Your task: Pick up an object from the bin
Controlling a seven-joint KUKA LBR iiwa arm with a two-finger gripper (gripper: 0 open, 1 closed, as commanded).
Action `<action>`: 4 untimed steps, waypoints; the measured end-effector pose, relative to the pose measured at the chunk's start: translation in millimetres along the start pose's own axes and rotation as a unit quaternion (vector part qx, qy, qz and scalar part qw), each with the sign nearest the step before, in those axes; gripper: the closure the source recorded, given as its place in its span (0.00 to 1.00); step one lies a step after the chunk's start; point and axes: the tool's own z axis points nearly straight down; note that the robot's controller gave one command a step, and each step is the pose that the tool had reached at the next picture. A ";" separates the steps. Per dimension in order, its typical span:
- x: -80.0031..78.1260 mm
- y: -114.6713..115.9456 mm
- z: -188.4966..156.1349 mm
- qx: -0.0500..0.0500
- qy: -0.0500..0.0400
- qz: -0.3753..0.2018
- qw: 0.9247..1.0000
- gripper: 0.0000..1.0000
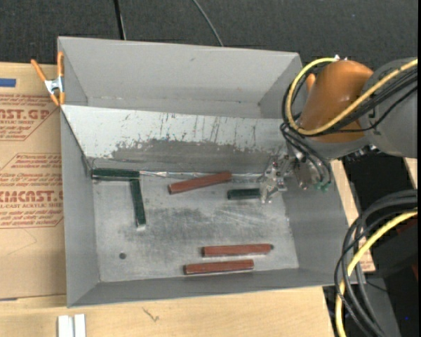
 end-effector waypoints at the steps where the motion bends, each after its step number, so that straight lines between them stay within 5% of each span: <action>1: 6.5 18.2 -11.9 -0.001 -0.001 0.031 1.000 0.00; 2: 5.9 17.5 -13.0 0.000 -0.002 0.031 1.000 0.00; 3: 15.6 31.2 49.3 0.000 -0.007 0.128 0.992 1.00; 4: 15.6 31.3 49.3 0.000 -0.007 0.128 0.992 1.00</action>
Offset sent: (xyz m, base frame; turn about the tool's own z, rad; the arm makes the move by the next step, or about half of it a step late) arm 0.0000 0.0000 0.0000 0.0000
